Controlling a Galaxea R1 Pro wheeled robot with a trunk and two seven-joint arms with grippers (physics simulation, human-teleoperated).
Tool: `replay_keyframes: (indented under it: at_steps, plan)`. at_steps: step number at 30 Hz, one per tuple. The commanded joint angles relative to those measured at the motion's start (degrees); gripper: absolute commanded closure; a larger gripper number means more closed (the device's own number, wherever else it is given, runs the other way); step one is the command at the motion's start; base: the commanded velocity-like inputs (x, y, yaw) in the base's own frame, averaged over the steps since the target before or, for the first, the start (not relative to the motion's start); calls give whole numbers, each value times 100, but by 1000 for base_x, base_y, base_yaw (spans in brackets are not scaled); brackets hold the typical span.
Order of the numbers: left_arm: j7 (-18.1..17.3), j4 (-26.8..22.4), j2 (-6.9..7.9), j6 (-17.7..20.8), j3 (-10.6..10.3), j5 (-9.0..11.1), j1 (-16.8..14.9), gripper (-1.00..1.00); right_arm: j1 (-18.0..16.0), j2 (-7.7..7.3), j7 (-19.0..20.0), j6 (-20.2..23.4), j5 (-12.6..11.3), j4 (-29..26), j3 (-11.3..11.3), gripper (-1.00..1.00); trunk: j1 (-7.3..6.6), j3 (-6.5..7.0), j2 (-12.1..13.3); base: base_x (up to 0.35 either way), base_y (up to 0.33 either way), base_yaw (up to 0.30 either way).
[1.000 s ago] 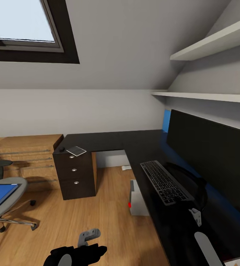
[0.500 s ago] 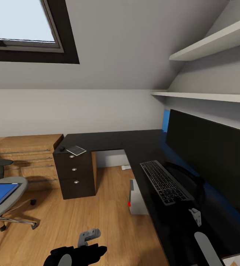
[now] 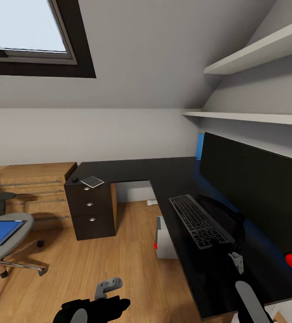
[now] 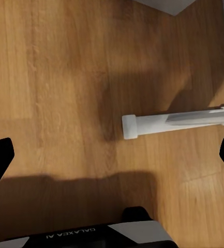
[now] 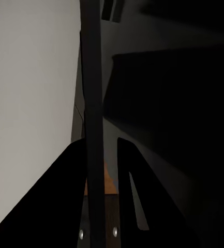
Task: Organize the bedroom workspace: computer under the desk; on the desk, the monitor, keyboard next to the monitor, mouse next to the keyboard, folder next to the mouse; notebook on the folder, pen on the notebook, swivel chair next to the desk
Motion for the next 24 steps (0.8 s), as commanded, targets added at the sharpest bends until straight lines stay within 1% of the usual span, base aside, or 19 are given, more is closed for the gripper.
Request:
replay_keyframes:
  at_steps: [1,24]
  plan:
    - [57,-6,2,14,-2,60,-3,-100,-1,1,-191,32,-53,54,-4,100,0,-7,-2,-2,-1,0]
    - [52,-6,1,14,-2,60,-4,-100,-1,2,-224,23,-53,54,-1,100,0,-7,-2,0,0,0]
